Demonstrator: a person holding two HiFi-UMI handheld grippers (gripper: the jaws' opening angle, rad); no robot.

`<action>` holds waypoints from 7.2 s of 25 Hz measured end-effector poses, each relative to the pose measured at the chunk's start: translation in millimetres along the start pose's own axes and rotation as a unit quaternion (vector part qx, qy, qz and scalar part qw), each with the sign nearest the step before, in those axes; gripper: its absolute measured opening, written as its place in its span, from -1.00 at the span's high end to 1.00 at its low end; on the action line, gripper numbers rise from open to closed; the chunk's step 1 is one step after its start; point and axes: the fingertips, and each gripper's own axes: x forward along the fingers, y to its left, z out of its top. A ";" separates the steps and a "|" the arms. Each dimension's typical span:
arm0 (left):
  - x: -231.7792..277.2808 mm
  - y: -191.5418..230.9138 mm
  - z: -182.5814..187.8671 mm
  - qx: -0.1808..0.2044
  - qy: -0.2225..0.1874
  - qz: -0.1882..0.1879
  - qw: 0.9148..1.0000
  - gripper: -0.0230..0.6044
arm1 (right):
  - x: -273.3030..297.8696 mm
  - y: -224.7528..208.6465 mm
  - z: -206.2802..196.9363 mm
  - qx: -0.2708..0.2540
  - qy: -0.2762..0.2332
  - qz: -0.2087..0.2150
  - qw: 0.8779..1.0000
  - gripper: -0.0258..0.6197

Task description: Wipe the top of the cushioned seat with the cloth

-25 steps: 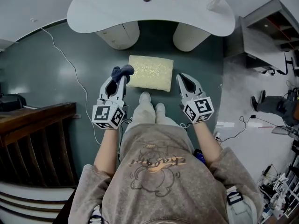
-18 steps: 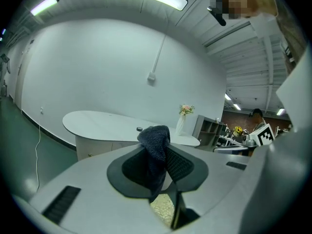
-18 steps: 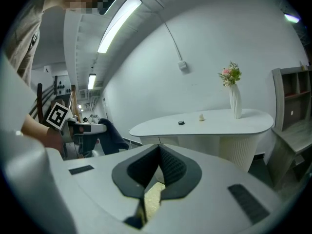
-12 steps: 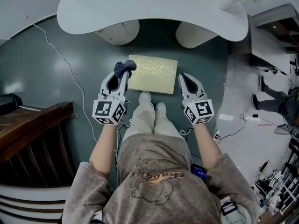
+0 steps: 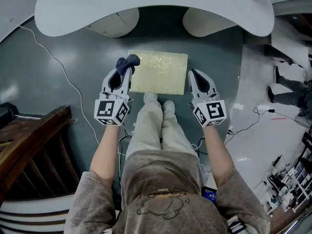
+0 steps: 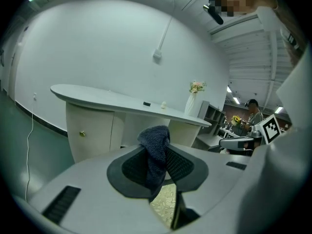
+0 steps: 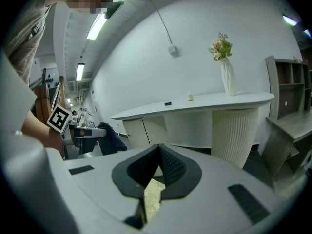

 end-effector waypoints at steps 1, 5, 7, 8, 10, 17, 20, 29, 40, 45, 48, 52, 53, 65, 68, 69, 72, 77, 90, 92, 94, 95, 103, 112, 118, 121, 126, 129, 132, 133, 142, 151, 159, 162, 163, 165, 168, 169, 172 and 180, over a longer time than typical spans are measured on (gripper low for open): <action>5.1 3.2 -8.3 0.000 0.002 0.000 1.000 0.62 | 4.0 -2.8 -7.5 0.001 0.003 -0.001 1.000 0.93; 22.9 20.2 -35.9 0.000 0.010 0.000 1.000 0.62 | 21.3 -10.3 -32.8 0.005 0.013 -0.002 1.000 0.93; 29.8 28.6 -45.9 0.001 0.014 0.001 1.000 0.62 | 26.8 -12.1 -42.1 0.007 0.017 -0.003 1.000 0.93; 32.5 32.4 -51.0 0.000 0.015 0.002 1.000 0.62 | 28.5 -13.2 -46.5 0.007 0.019 -0.003 1.000 0.93; 37.1 38.8 -62.2 -0.004 0.017 0.008 1.000 0.62 | 30.4 -16.9 -56.4 0.009 0.022 -0.004 1.000 0.93; 53.4 57.6 -92.2 0.003 0.031 0.014 0.999 0.62 | 38.9 -30.8 -79.6 0.017 0.028 -0.009 0.999 0.93; 61.4 69.2 -103.5 0.008 0.036 0.020 0.999 0.62 | 40.4 -32.5 -85.1 0.020 0.033 -0.008 0.999 0.93; 90.7 109.6 -143.9 0.025 0.079 0.047 0.995 0.62 | 34.5 -35.7 -97.3 0.020 0.050 0.006 0.999 0.93; 123.5 144.2 -201.3 0.014 0.154 0.071 0.985 0.62 | 27.9 -51.9 -99.6 0.018 0.058 0.003 0.998 0.93; 133.0 143.6 -225.6 -0.009 0.193 0.072 0.979 0.62 | 21.8 -58.0 -105.8 0.028 0.067 -0.007 0.997 0.93; 136.9 140.3 -233.2 -0.030 0.206 0.069 0.976 0.62 | 20.8 -59.5 -108.1 0.027 0.067 -0.007 0.997 0.93; 143.3 126.4 -239.8 -0.016 0.223 0.052 0.973 0.62 | 18.9 -60.1 -111.2 0.031 0.068 -0.009 0.997 0.93; 145.6 122.6 -239.6 -0.015 0.223 0.049 0.973 0.62 | 18.6 -60.8 -110.9 0.031 0.068 -0.010 0.997 0.93; 160.9 88.4 -240.2 -0.003 0.229 0.024 0.973 0.63 | 0.8 -72.3 -118.2 0.041 0.062 -0.023 0.997 0.93; 165.2 74.1 -241.5 0.005 0.231 0.011 0.973 0.63 | -4.3 -75.1 -119.9 0.042 0.062 -0.028 0.997 0.93; 166.9 68.5 -242.2 0.009 0.232 0.006 0.973 0.63 | -5.9 -75.8 -119.9 0.043 0.060 -0.030 0.997 0.93; 173.6 48.8 -244.1 0.018 0.236 -0.011 0.972 0.63 | -11.6 -80.3 -119.6 0.047 0.057 -0.033 0.997 0.93; 186.3 10.7 -249.5 0.041 0.246 -0.046 0.967 0.63 | -23.3 -90.4 -121.6 0.053 0.054 -0.041 0.996 0.93; 212.1 -67.1 -263.4 0.063 0.253 -0.112 0.959 0.63 | -52.5 -108.5 -134.0 0.069 0.053 -0.071 0.994 0.93; 214.8 -77.9 -266.1 0.064 0.254 -0.121 0.957 0.63 | -57.8 -110.7 -137.0 0.070 0.052 -0.076 0.993 0.93; 218.0 -90.6 -268.5 0.066 0.257 -0.129 0.956 0.63 | -63.2 -113.4 -138.1 0.074 0.050 -0.080 0.993 0.93; 219.7 -97.3 -269.5 0.068 0.258 -0.134 0.954 0.63 | -66.0 -114.6 -138.6 0.076 0.049 -0.082 0.993 0.93; 227.8 -138.6 -278.3 0.080 0.264 -0.168 0.946 0.63 | -86.4 -119.3 -147.9 0.088 0.046 -0.102 0.990 0.93; 229.2 -171.8 -278.7 0.072 0.264 -0.204 0.940 0.63 | -103.6 -120.1 -151.7 0.092 0.046 -0.117 0.988 0.93; 220.1 -196.9 -266.4 0.047 0.249 -0.243 0.936 0.63 | -103.1 -116.9 -150.0 0.091 0.047 -0.116 0.988 0.93; 213.9 -197.6 -254.6 0.040 0.235 -0.252 0.938 0.63 | -98.7 -113.4 -149.5 0.086 0.049 -0.108 0.989 0.93; 202.0 -165.8 -225.5 0.029 0.199 -0.232 0.952 0.63 | -85.1 -103.9 -149.3 0.080 0.048 -0.095 0.991 0.93; 190.3 -139.3 -210.6 0.025 0.181 -0.210 0.961 0.63 | -73.7 -97.8 -147.0 0.075 0.046 -0.079 0.993 0.93; 169.9 -107.7 -200.4 0.025 0.167 -0.184 0.968 0.63 | -62.5 -85.9 -144.9 0.071 0.048 -0.066 0.994 0.93; 162.4 -95.9 -198.0 0.026 0.165 -0.175 0.970 0.63 | -58.4 -81.0 -144.2 0.069 0.048 -0.061 0.995 0.93; 95.1 7.2 -192.5 0.018 0.155 -0.080 0.984 0.63 | -22.3 -41.1 -143.2 0.049 0.061 -0.014 0.997 0.93; 44.3 93.5 -201.7 0.001 0.153 0.003 0.988 0.63 | 7.4 -8.5 -143.8 0.031 0.071 0.023 0.997 0.93; 28.1 125.5 -237.3 -0.069 0.167 0.046 0.983 0.63 | 15.5 0.1 -142.1 0.024 0.078 0.031 0.996 0.93; 34.3 119.0 -248.0 -0.073 0.175 0.038 0.981 0.63 | 15.6 -0.7 -142.6 0.022 0.081 0.029 0.996 0.93; 37.2 116.0 -250.9 -0.073 0.178 0.035 0.981 0.63 | 15.3 -1.5 -142.8 0.023 0.081 0.028 0.996 0.93; 43.3 109.1 -255.8 -0.075 0.185 0.025 0.980 0.63 | 14.0 -3.6 -143.5 0.025 0.082 0.024 0.996 0.93; 52.7 97.1 -263.2 -0.072 0.199 0.010 0.977 0.63 | 10.6 -7.3 -144.5 0.028 0.084 0.018 0.996 0.93; 55.1 94.3 -265.5 -0.072 0.204 0.007 0.976 0.63 | 9.2 -8.0 -144.9 0.029 0.083 0.016 0.996 0.93; 59.0 90.9 -270.2 -0.075 0.213 0.007 0.974 0.63 | 6.3 -8.9 -145.2 0.032 0.081 0.014 0.996 0.93; 67.1 76.5 -278.3 -0.070 0.232 0.001 0.970 0.63 | -3.3 -19.5 -147.6 0.041 0.076 0.006 0.996 0.93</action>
